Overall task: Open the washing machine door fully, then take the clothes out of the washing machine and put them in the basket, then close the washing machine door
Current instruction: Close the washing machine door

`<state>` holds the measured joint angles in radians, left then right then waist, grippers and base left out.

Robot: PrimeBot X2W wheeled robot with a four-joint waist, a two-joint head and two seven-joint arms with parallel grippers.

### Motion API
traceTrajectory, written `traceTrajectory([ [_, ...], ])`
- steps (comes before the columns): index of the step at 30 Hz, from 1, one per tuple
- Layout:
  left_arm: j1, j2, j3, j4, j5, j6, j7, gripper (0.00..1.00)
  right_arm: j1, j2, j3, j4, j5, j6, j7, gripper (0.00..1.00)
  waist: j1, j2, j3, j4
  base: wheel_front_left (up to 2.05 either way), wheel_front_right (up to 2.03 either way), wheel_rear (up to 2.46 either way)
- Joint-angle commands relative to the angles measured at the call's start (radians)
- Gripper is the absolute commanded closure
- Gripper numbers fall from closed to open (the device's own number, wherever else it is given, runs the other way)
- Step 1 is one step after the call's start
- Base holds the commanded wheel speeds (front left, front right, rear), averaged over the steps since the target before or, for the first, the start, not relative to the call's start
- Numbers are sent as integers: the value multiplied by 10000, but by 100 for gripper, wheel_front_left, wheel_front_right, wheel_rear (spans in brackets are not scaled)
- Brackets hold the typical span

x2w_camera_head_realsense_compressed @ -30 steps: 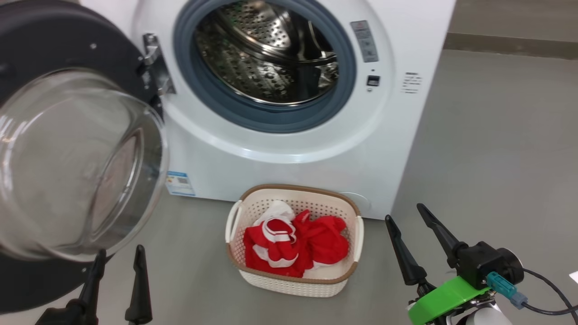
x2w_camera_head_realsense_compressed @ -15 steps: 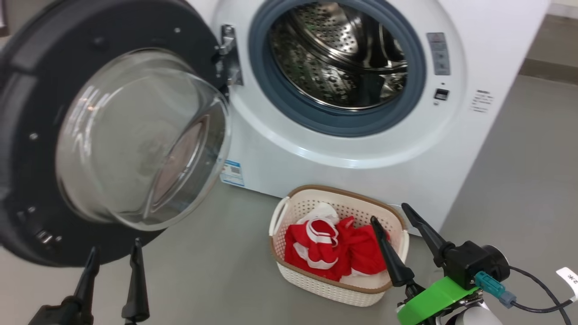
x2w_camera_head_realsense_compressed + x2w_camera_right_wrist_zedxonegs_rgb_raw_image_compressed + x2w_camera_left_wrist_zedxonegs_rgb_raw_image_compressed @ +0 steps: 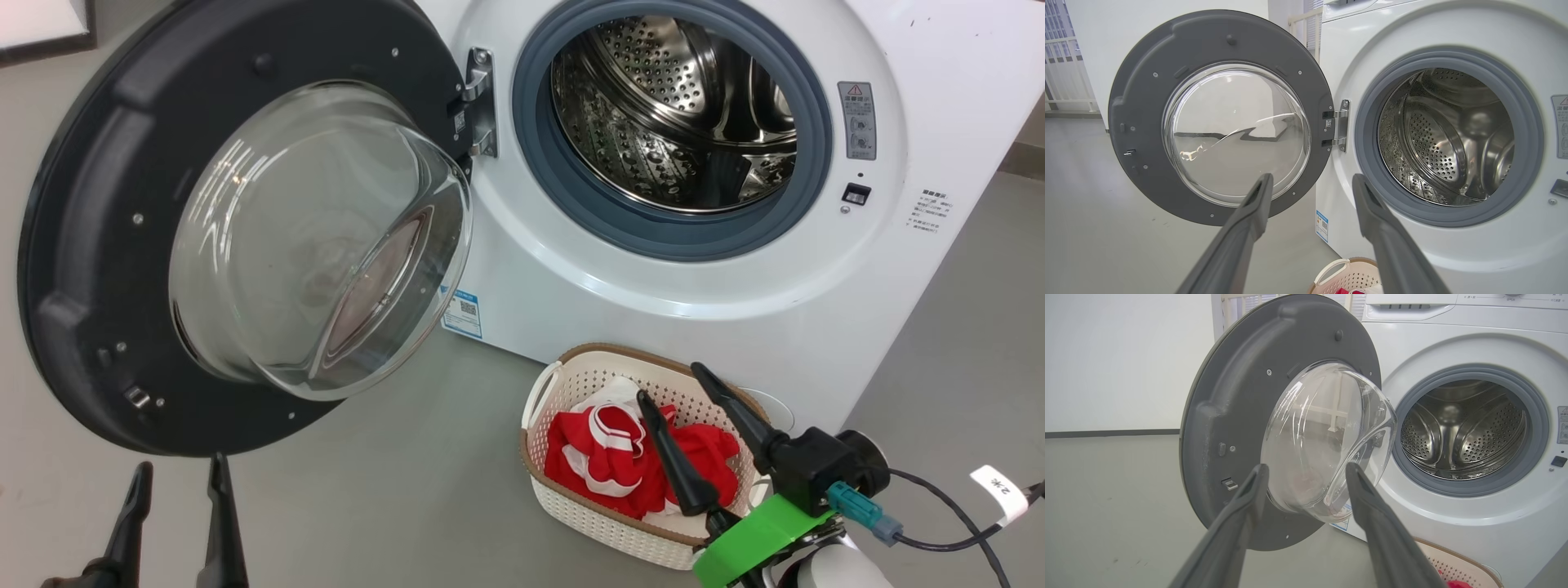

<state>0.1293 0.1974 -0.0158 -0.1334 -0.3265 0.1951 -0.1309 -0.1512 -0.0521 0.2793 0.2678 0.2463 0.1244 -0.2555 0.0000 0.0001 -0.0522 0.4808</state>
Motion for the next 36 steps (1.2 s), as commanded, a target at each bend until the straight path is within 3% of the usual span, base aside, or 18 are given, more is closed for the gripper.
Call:
traceTrajectory([
  [1, -127, 139, 407, -331, 19, 87, -101, 0, -421, 19, 279, -179, 47, 63, -63, 0, 0, -1, 7, 5, 0, 0, 0],
  [10, -61, 154, 442, -400, -48, 159, -179, 0, -560, 19, 460, -53, 67, 63, -63, 0, 0, -1, 29, 9, 0, 0, 0],
  [12, -55, 152, 431, -392, -76, 157, -174, 62, -561, 19, 454, -45, 69, 63, -63, 0, 0, -1, 33, 4, 0, 0, 0],
  [13, -55, 148, 423, -387, -89, 157, -170, 86, -555, 19, 448, -43, 70, 63, -63, 0, 0, -1, 33, 1, 0, 0, 0],
  [14, -59, 146, 415, -381, -99, 160, -166, 100, -547, 19, 440, -42, 66, 63, -63, 0, 0, -1, 39, 0, 0, 0, 0],
  [25, -798, 290, 707, -466, -95, 372, -425, 100, -503, 19, 353, 68, 20, 63, -63, 0, 0, -1, 135, 7, 0, 0, 0],
  [36, -3314, 1132, 1553, 208, -362, 313, -680, 100, -474, 19, 264, 216, -24, 63, -63, 0, 0, -1, 145, -111, 0, 0, 0],
])
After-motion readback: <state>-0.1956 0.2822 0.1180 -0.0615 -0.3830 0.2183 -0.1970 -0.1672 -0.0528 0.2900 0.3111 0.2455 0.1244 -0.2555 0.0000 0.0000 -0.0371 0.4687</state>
